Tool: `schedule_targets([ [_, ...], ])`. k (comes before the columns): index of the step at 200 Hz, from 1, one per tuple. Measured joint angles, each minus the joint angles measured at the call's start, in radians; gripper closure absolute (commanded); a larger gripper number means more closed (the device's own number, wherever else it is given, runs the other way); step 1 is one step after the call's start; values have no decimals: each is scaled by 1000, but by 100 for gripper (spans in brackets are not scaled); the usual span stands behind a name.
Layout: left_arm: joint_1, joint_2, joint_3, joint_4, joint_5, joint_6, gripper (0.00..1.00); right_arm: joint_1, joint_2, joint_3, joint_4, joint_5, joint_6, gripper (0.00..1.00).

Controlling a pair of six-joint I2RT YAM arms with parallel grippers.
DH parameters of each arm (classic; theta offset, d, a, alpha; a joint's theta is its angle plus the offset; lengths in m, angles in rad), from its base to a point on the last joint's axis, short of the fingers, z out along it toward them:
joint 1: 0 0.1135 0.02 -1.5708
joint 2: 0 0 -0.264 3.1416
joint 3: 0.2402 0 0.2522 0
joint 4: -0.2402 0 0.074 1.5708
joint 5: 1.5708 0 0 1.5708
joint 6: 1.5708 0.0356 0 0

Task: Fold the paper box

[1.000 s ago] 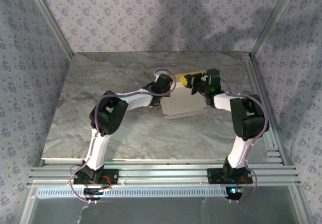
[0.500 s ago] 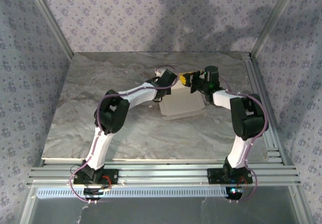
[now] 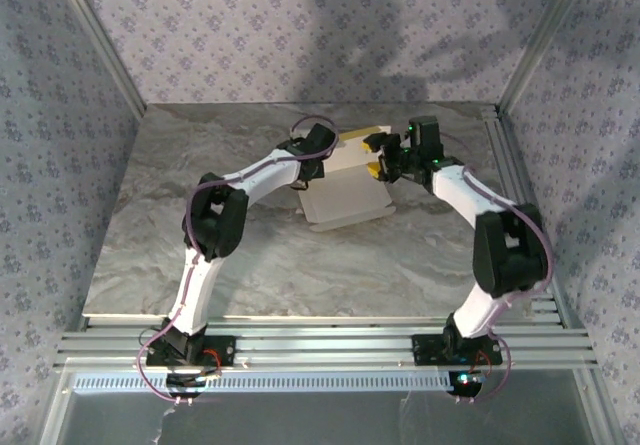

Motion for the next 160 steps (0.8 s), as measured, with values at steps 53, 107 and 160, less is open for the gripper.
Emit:
schedule_targets([
  [53, 57, -20, 19, -95, 206, 130, 100, -100, -201, -22, -40, 67, -336, 43],
  [107, 97, -104, -68, -173, 369, 305, 100, -143, -138, -49, -167, 51, -531, 46],
  [160, 97, -114, -126, -121, 396, 334, 100, -16, -233, -207, -115, 108, -328, 46],
])
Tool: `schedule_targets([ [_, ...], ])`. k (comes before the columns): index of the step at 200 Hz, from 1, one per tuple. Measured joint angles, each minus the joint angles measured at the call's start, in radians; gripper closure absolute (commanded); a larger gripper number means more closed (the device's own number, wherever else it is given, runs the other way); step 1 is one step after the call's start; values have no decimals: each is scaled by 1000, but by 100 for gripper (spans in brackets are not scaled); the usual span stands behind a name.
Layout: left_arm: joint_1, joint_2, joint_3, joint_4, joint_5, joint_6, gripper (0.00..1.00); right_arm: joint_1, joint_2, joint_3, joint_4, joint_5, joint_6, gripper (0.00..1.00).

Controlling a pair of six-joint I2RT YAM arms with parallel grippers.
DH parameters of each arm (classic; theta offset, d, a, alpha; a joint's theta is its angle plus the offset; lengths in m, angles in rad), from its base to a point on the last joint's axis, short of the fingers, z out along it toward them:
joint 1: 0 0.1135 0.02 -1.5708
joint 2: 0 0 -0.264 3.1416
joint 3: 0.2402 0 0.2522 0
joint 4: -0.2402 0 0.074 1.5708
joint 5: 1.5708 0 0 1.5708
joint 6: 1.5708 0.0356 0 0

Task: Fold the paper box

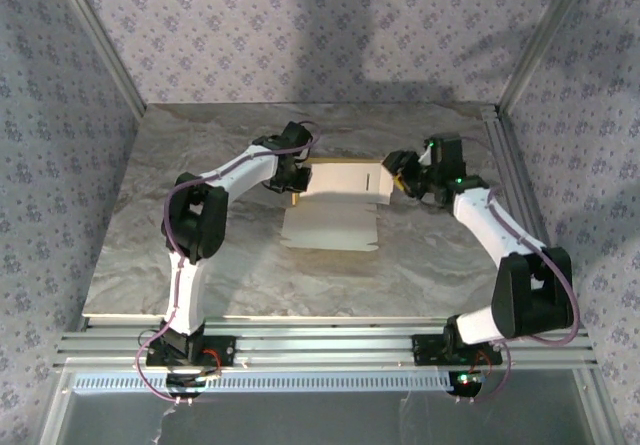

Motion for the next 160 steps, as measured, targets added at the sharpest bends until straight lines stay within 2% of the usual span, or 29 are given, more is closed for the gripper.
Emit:
schedule_targets([
  [18, -7, -18, -27, 32, -21, 1, 100, 89, -5, -28, 31, 24, 82, 46],
  [32, -19, -40, -60, 63, -49, 3, 100, 119, 6, -27, 63, 31, 140, 46],
  [55, -42, -79, -113, 115, -93, 2, 100, 129, 42, -24, 126, 48, 261, 43],
  [96, -61, -110, -172, 181, -142, -32, 100, 158, 154, -48, 362, 80, 512, 44],
  [132, -78, -110, -177, 213, -177, -50, 100, 161, 284, -48, 517, 79, 635, 48],
  [160, -86, -110, -187, 230, -202, -61, 100, 163, 329, -48, 612, 80, 687, 53],
])
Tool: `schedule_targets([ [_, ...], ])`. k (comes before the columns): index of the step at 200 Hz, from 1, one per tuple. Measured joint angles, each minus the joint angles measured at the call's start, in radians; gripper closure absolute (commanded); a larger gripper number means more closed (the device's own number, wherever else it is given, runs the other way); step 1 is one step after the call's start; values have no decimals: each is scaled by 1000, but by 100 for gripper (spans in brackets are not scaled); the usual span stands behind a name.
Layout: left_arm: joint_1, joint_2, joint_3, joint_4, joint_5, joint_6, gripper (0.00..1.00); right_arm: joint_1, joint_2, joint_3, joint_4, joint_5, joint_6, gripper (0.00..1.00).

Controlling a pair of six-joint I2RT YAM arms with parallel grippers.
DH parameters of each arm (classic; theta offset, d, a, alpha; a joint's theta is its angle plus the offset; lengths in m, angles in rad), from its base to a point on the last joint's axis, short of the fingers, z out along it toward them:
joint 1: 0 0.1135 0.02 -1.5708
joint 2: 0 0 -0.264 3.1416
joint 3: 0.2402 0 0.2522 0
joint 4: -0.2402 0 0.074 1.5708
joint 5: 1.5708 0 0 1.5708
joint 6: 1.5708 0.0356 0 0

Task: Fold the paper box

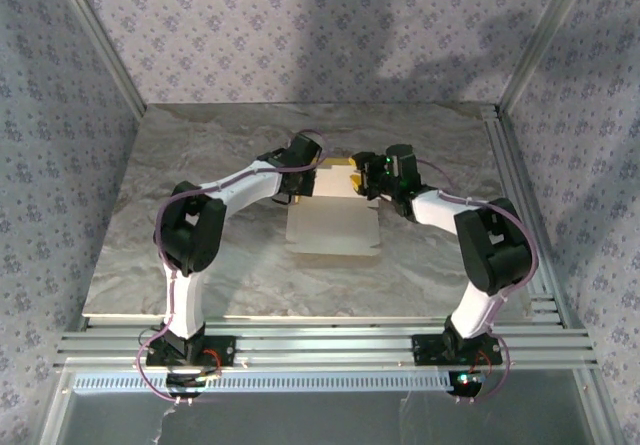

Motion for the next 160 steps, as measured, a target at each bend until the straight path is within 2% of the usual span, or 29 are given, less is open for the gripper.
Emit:
schedule_targets([
  [44, -7, 0, -29, 65, -51, -18, 100, 11, 14, 0, 65, 6, 32, 62],
  [94, -21, 0, -113, 202, -105, -78, 100, 27, 51, -22, 182, 20, 28, 82],
  [121, -32, -8, -160, 288, -140, -99, 100, 27, 63, -63, 310, 26, 19, 100],
  [160, -45, -18, -225, 407, -182, -116, 100, 27, 68, -94, 383, 27, -4, 100],
])
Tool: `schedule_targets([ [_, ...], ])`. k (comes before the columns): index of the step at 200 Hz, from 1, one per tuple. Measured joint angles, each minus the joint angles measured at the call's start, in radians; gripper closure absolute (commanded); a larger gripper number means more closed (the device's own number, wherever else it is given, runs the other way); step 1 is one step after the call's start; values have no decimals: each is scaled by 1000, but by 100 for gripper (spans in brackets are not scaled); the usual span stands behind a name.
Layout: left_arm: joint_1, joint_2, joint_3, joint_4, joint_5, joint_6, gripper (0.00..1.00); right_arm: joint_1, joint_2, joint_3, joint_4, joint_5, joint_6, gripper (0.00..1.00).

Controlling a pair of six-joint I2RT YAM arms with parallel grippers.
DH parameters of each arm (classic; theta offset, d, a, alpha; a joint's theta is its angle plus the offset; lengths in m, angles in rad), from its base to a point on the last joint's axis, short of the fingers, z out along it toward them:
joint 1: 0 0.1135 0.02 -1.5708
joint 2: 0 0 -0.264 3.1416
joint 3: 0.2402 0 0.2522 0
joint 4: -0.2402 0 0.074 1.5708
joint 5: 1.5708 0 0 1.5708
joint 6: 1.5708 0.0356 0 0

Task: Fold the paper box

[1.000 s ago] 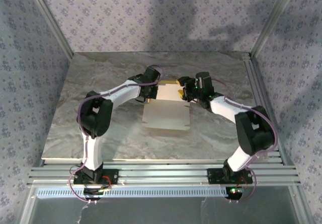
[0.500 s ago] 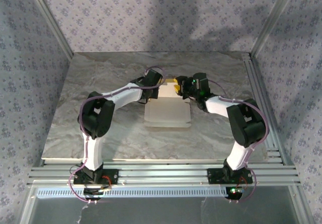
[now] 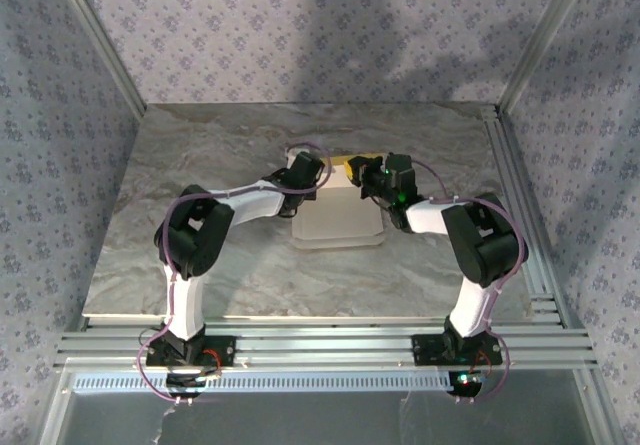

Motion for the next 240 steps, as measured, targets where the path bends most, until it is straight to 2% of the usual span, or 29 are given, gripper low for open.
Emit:
schedule_targets([
  [10, 0, -3, -15, 25, 0, 0, 100, 0, 1, -5, 10, 0, -4, 100],
  [49, 2, -23, -72, 106, 18, -3, 78, 0, 1, -36, 55, 0, -38, 100],
  [71, 5, -43, -106, 136, 54, -7, 69, -2, 2, -46, 75, -2, -53, 100],
  [123, 9, -89, -158, 151, 118, 0, 65, -6, 11, -47, 90, -13, -68, 100],
  [157, 8, -139, -193, 135, 145, 21, 57, -10, 11, -46, 87, -14, -71, 100],
  [197, 9, -192, -220, 124, 155, 41, 56, -19, 11, -40, 77, -17, -71, 100],
  [210, 9, -211, -240, 125, 159, 51, 56, -20, 11, -35, 69, -18, -71, 100],
  [240, 34, -254, -324, 163, 223, 101, 66, -25, 11, -23, 49, -30, -71, 100],
])
